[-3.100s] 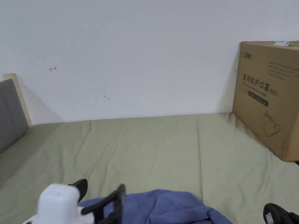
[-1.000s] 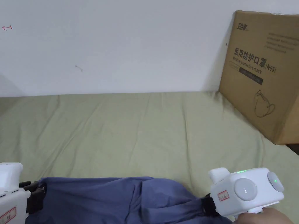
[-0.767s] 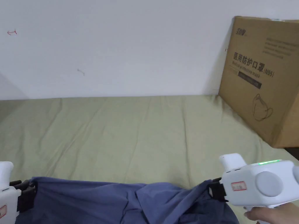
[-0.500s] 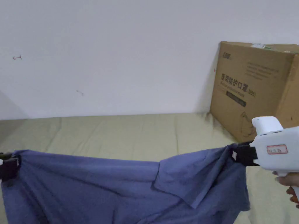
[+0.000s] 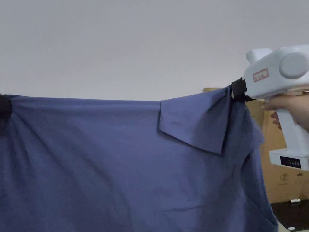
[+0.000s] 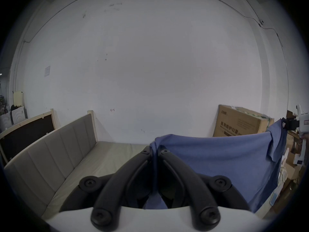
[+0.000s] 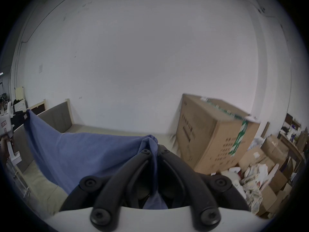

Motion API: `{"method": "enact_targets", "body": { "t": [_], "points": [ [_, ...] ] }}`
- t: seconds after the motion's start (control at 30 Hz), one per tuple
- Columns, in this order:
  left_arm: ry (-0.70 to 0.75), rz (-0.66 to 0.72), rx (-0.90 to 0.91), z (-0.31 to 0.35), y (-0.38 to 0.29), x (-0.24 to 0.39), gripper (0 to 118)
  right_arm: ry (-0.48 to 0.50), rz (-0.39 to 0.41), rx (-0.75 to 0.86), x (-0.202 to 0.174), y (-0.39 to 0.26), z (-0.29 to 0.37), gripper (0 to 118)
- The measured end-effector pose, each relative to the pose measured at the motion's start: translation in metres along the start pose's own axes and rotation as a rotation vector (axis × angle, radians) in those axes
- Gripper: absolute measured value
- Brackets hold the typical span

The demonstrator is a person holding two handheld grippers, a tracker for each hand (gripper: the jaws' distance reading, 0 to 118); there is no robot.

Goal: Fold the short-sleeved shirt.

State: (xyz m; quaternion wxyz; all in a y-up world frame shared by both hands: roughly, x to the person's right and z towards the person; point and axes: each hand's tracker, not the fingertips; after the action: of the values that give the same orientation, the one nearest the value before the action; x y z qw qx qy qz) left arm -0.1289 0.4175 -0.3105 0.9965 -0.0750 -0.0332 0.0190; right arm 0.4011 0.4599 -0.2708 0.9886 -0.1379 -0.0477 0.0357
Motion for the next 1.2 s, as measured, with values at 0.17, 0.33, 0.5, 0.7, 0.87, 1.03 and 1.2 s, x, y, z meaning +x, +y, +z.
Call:
{"method": "enact_targets", "body": {
  "t": [0.17,0.33,0.5,0.7,0.87,1.03,1.2],
  "points": [
    [0.082,-0.047,0.069,-0.041,0.024,0.017,4,-0.096,0.101,0.103,-0.01,0.052,-0.031,3],
    [0.135,-0.091,0.119,-0.075,0.027,0.031,4,-0.181,0.178,0.178,-0.021,0.074,-0.056,3],
    [0.177,-0.104,0.142,-0.099,0.014,0.042,4,-0.253,0.244,0.23,-0.031,0.06,-0.081,3],
    [0.184,-0.114,0.054,-0.12,-0.059,0.051,4,-0.282,0.258,0.177,-0.037,-0.043,-0.121,3],
    [0.055,-0.064,-0.288,-0.114,-0.213,0.04,4,-0.124,0.169,-0.201,-0.025,-0.223,-0.149,3],
    [-0.054,-0.029,-0.536,-0.052,-0.347,0.013,4,0.039,0.187,-0.482,-0.021,-0.384,-0.099,3],
    [-0.172,-0.059,-0.643,0.046,-0.394,-0.002,4,0.148,0.058,-0.585,0.002,-0.456,0.007,3]
  ]
}}
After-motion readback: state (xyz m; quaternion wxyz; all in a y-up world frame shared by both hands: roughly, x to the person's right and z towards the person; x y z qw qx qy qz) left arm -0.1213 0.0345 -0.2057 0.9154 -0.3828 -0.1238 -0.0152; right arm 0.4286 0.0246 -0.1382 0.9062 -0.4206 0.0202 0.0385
